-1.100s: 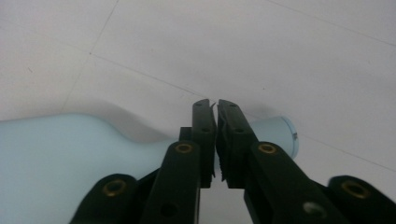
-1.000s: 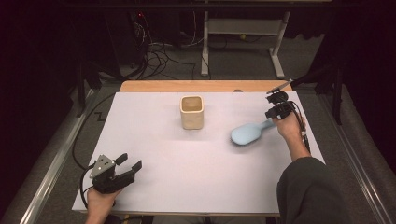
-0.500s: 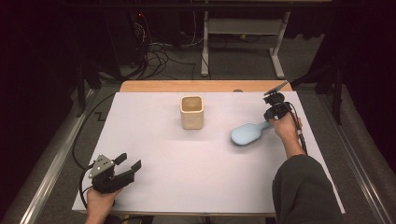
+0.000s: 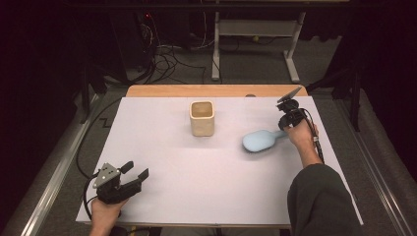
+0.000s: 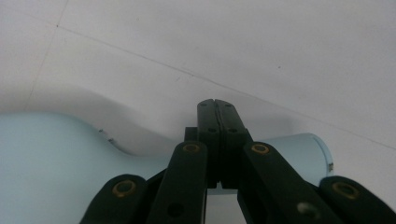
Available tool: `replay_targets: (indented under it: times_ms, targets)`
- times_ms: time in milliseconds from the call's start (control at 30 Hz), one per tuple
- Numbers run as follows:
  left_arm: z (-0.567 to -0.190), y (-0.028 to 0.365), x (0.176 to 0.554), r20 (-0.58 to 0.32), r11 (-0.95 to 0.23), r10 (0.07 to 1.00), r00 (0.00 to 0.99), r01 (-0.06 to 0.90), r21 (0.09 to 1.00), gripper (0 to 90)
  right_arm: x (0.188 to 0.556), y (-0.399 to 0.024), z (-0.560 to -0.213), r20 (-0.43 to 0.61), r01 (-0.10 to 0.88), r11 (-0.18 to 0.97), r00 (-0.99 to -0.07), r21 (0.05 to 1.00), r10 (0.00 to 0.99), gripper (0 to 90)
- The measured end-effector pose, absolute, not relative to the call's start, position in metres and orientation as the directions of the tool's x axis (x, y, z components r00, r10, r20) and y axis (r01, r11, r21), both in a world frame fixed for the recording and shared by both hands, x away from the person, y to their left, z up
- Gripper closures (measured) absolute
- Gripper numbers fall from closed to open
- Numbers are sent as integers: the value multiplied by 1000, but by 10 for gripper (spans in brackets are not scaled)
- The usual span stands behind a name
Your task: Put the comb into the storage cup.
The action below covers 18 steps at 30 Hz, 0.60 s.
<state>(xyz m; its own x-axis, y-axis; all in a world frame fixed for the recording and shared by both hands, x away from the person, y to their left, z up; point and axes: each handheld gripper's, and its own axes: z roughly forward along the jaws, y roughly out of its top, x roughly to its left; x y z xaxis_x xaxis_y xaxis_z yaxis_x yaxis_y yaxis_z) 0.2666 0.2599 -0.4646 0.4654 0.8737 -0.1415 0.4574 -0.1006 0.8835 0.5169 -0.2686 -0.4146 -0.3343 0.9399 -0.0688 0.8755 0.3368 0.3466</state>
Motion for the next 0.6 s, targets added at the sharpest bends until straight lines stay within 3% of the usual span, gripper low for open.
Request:
replay_targets:
  times_ms: [600]
  targets:
    - [-463,258,266,-135,-113,867,480,452,885,331,493,-280,-413,-38,879,342,-350,333,936,900]
